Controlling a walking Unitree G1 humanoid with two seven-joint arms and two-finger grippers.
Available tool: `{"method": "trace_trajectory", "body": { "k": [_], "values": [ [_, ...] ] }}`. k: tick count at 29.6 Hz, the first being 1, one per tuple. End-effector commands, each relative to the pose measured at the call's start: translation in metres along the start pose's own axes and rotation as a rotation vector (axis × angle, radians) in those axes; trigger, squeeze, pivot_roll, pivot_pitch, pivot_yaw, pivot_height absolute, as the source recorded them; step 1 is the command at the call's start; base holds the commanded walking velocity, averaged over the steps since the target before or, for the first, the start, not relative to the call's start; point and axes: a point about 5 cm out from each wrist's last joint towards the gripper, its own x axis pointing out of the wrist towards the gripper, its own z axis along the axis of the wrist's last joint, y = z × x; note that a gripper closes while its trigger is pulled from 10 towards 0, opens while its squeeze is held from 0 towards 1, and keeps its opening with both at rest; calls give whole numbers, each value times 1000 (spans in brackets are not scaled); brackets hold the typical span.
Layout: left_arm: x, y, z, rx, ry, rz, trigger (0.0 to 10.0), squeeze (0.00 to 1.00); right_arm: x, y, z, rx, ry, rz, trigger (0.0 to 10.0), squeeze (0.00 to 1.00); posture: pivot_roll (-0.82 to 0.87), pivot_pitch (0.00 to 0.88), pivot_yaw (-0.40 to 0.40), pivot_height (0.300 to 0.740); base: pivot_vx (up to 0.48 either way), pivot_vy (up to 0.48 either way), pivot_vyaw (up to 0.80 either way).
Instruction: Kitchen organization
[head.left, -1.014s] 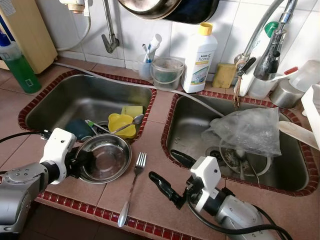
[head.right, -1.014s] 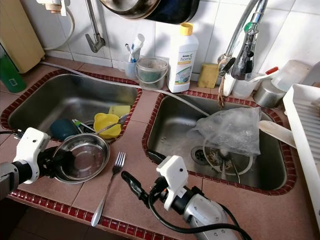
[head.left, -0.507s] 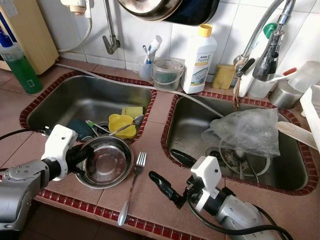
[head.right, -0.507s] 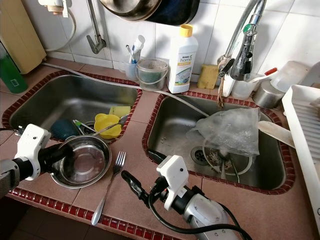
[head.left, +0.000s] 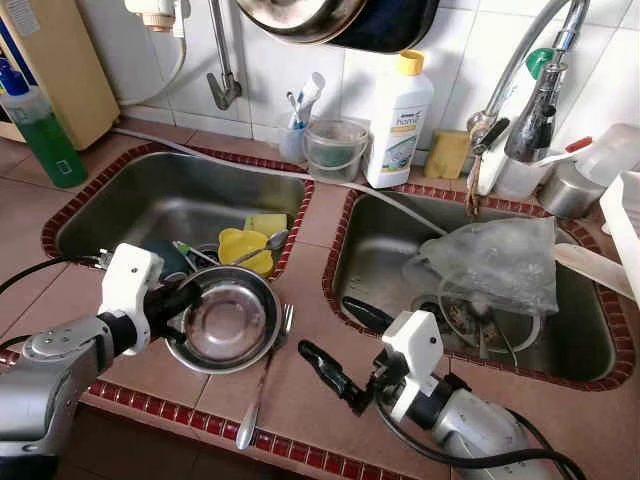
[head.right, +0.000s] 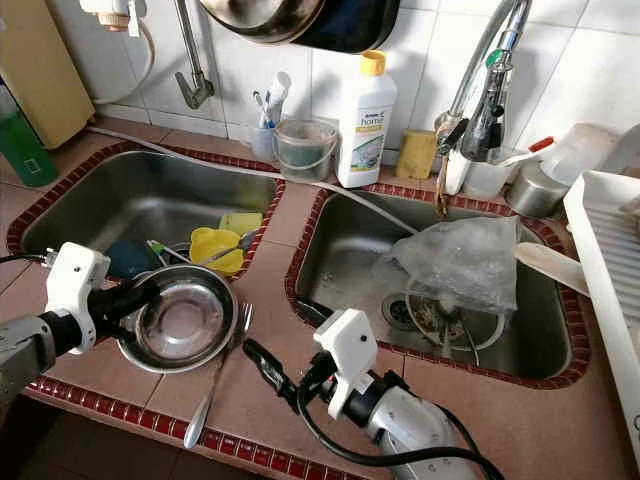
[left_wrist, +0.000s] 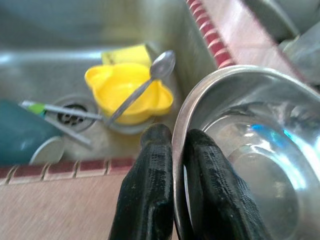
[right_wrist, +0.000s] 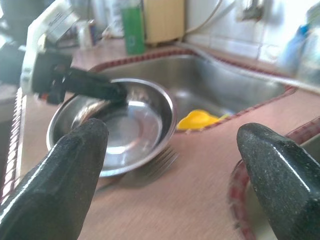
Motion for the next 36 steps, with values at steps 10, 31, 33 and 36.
{"method": "trace_trajectory", "body": {
  "k": [10,31,33,36],
  "values": [
    [10,-4,16,-87,-132,39,0,0,15,-20,15,-16,-100,-123,10000,0,-61,59,14,740,0,0,0],
    [19,-4,34,-245,-258,49,0,0,19,-30,17,-42,-119,-162,10000,0,-62,54,2,740,0,0,0],
    [22,-4,37,-261,-277,57,0,0,21,-34,18,-39,-131,-188,10000,0,-62,54,4,740,0,0,0],
    [27,-5,43,-261,-316,75,3255,0,24,-39,21,-54,-150,-221,10000,0,-59,53,3,740,0,0,0]
  ]
}}
